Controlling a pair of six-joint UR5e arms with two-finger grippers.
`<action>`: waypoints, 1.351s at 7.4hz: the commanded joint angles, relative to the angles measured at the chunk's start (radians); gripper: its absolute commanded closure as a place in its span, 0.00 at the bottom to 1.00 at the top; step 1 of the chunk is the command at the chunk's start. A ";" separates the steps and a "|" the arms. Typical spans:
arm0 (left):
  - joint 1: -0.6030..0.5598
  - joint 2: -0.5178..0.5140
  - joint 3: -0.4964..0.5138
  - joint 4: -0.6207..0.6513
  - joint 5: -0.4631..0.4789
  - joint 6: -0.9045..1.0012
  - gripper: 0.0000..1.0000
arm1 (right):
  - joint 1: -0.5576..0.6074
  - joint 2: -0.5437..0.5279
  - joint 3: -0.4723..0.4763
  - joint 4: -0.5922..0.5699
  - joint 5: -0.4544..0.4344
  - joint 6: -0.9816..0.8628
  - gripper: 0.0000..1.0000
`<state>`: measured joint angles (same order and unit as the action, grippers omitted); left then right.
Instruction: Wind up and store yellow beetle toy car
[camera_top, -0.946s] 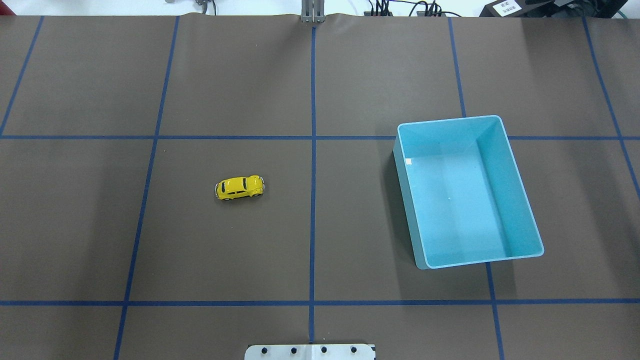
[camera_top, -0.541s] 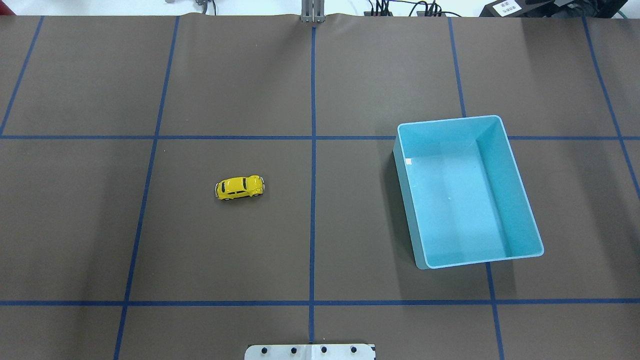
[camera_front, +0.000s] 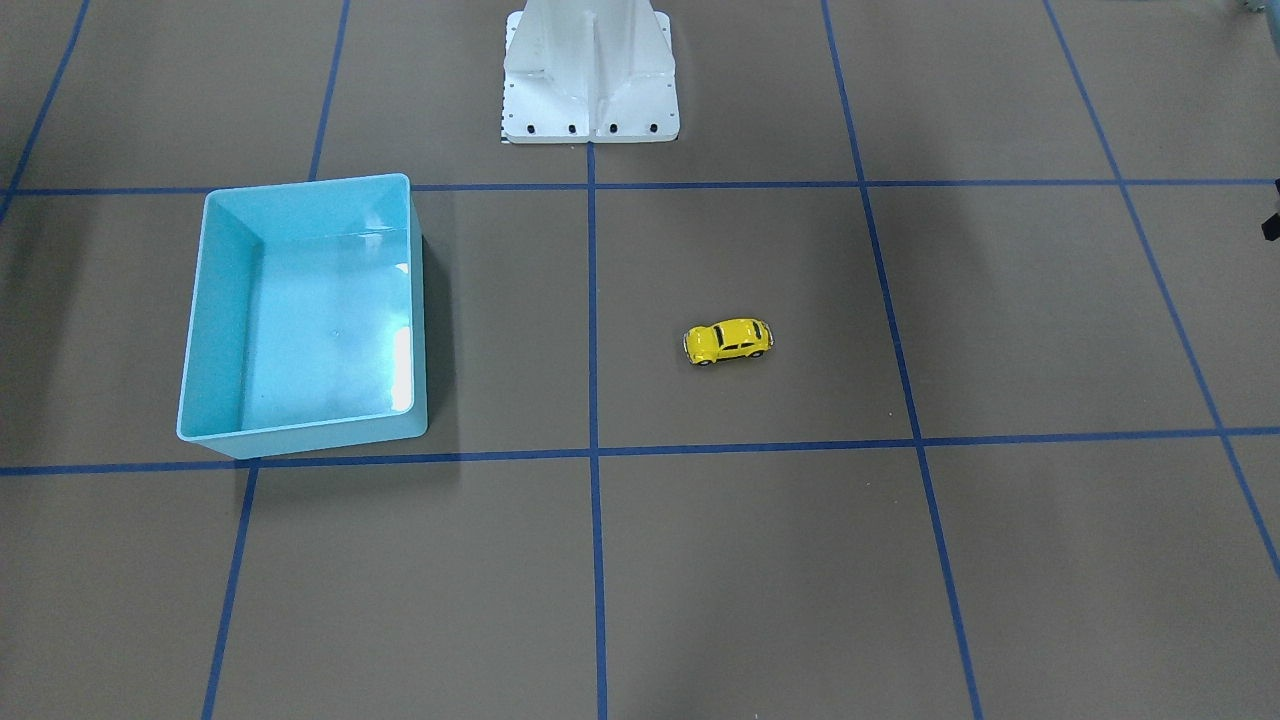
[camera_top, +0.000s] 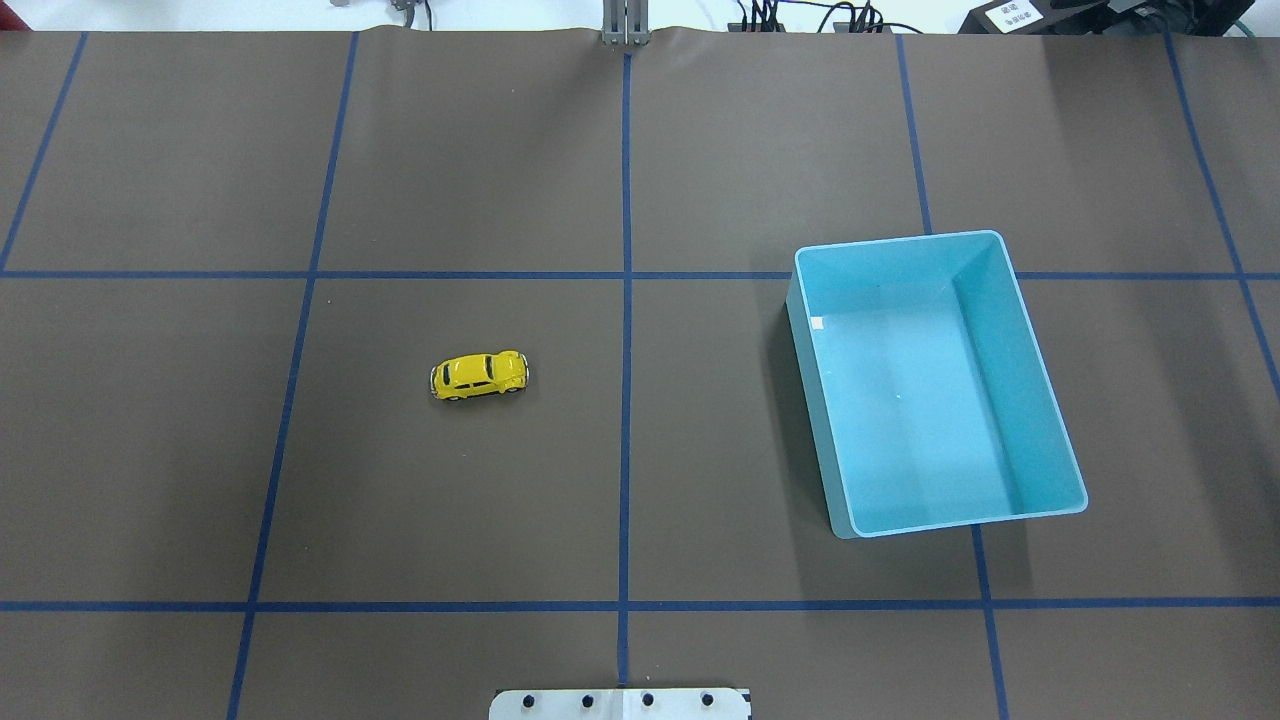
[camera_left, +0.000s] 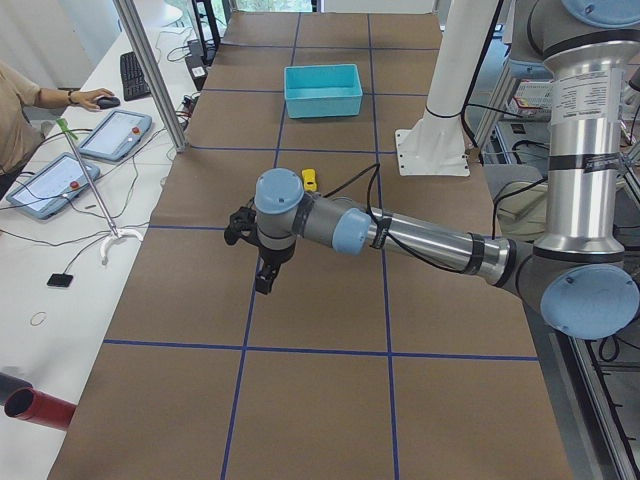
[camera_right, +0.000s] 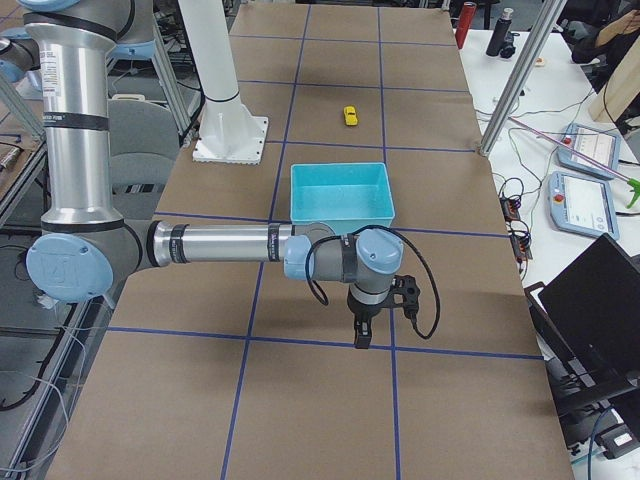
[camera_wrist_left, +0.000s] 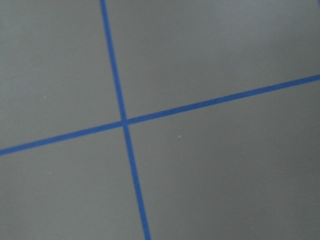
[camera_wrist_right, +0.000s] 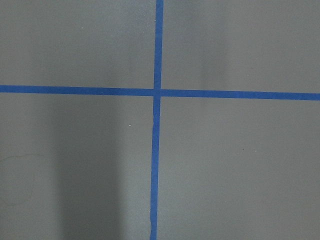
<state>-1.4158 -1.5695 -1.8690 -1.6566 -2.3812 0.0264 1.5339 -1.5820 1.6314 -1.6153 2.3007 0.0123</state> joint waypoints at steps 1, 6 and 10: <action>0.192 -0.128 -0.003 0.003 0.019 0.000 0.00 | 0.000 0.007 -0.001 0.000 -0.003 0.000 0.00; 0.645 -0.417 -0.009 0.058 0.155 0.001 0.00 | 0.000 0.013 -0.001 0.000 -0.001 0.000 0.00; 0.846 -0.570 -0.006 0.323 0.464 0.129 0.00 | 0.000 0.010 -0.001 0.000 -0.001 0.000 0.00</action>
<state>-0.6475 -2.0942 -1.8795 -1.4177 -2.0473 0.0794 1.5340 -1.5722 1.6307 -1.6153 2.2994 0.0122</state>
